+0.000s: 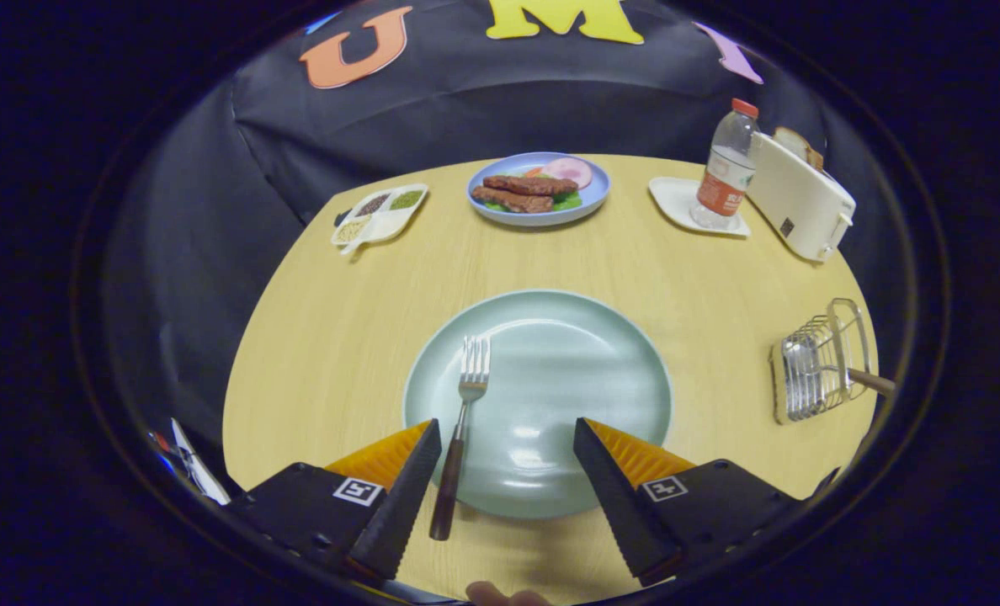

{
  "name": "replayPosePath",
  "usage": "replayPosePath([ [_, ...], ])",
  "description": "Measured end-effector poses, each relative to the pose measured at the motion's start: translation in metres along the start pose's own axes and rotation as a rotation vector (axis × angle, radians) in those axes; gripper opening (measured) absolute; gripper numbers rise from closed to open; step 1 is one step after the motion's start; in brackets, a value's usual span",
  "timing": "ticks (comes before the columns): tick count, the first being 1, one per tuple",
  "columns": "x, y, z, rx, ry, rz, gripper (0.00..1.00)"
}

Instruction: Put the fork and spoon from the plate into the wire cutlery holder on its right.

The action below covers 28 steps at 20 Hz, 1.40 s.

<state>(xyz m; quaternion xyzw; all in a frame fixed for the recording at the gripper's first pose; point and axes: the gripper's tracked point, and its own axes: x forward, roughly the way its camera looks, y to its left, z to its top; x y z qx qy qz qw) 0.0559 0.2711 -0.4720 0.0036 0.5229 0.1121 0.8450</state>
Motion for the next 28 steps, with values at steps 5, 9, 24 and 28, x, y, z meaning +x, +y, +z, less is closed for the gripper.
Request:
replayPosePath([
  [5, 0.022, 0.010, -0.016, 0.033, 0.044, -0.029, 0.79],
  [9, 0.030, 0.018, -0.026, 0.082, 0.073, -0.029, 0.52],
  [24, -0.021, 0.006, -0.017, 0.057, 0.057, 0.053, 0.05],
  [28, -0.062, -0.024, -0.003, 0.015, 0.009, 0.057, 0.05],
])
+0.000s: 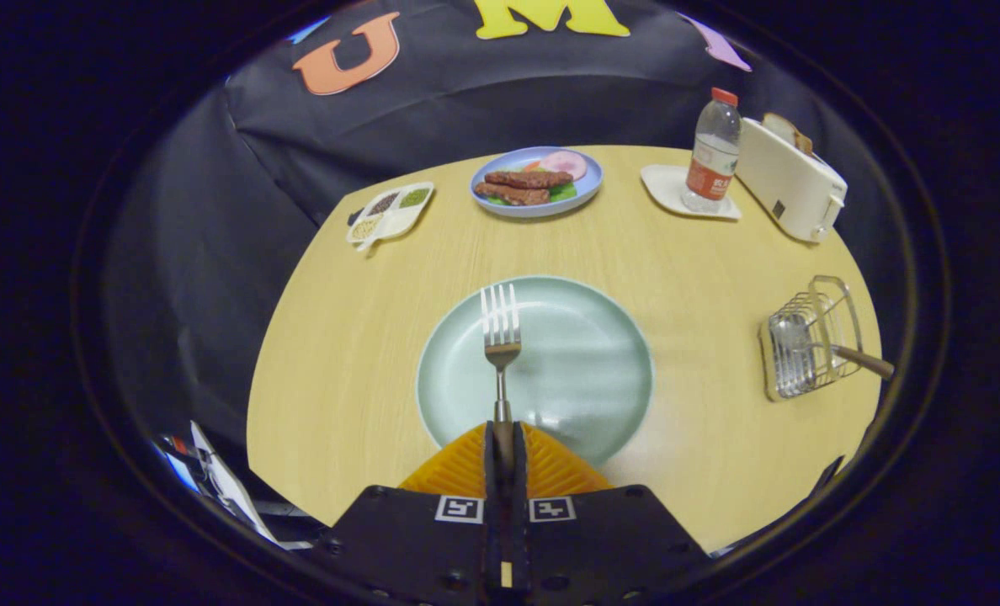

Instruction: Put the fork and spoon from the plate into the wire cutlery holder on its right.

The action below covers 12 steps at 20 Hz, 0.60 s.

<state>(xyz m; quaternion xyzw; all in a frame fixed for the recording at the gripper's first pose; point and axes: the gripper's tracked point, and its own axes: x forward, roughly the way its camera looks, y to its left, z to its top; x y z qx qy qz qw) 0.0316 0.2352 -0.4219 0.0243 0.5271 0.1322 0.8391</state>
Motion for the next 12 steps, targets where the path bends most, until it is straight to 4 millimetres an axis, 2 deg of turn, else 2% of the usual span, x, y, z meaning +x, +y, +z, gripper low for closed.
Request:
replayPosePath([
  [4, -0.036, -0.042, 0.012, -0.037, -0.036, -0.022, 0.05],
  [6, -0.051, -0.071, 0.019, -0.041, -0.055, -0.041, 0.05],
  [12, -0.081, -0.153, 0.024, 0.022, -0.049, -0.115, 0.05],
])
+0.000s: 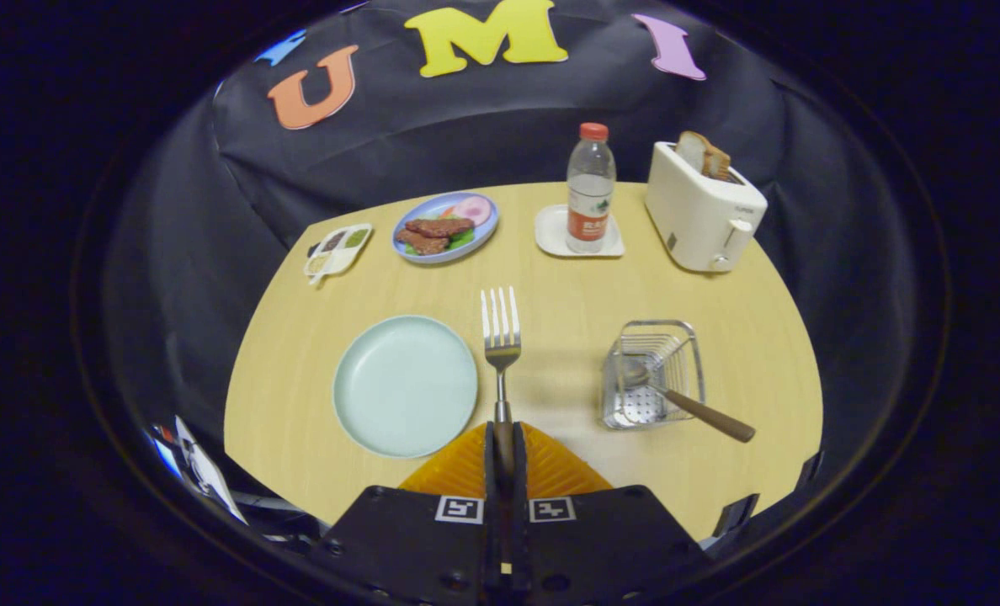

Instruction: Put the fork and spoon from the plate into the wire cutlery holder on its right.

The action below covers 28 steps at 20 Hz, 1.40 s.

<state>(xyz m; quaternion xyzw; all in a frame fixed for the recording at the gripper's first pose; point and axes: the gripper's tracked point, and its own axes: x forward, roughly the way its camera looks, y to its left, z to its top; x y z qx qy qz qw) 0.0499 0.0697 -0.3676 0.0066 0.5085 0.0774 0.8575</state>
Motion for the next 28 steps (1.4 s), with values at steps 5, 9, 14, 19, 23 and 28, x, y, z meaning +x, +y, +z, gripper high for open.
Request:
replayPosePath([
  [5, -0.007, -0.053, -0.012, 0.045, 0.074, -0.039, 0.05],
  [9, -0.019, -0.084, -0.015, 0.054, 0.142, -0.068, 0.05],
  [14, -0.026, -0.095, -0.012, 0.020, 0.261, -0.072, 0.05],
  [19, -0.022, -0.103, -0.002, -0.037, 0.367, -0.104, 0.05],
  [23, -0.016, -0.101, -0.011, 0.039, 0.498, -0.090, 0.05],
  [28, -0.006, -0.102, -0.005, 0.056, 0.540, -0.090, 0.05],
])
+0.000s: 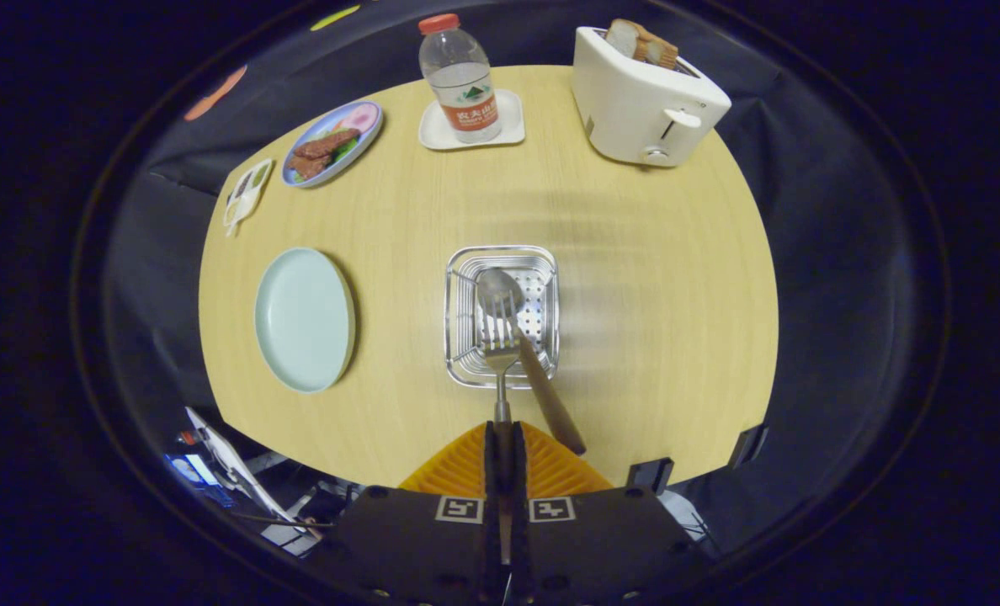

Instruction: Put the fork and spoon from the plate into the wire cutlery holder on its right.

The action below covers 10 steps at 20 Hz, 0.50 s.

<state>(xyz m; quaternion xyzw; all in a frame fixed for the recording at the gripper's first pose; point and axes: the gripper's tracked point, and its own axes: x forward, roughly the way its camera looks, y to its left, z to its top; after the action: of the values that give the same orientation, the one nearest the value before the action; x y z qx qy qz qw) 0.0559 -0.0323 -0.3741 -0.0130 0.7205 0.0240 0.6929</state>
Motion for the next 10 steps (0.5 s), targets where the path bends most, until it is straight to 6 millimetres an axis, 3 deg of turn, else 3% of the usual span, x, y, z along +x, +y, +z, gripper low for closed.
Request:
replayPosePath([
  [5, -0.001, 0.003, 0.013, 0.000, 0.001, -0.005, 0.07],
  [7, -0.006, 0.005, 0.021, -0.001, -0.033, 0.003, 0.10],
  [9, -0.012, 0.006, 0.030, -0.009, -0.078, -0.005, 0.05],
  [10, -0.016, 0.007, 0.035, -0.013, -0.106, -0.004, 0.08],
])
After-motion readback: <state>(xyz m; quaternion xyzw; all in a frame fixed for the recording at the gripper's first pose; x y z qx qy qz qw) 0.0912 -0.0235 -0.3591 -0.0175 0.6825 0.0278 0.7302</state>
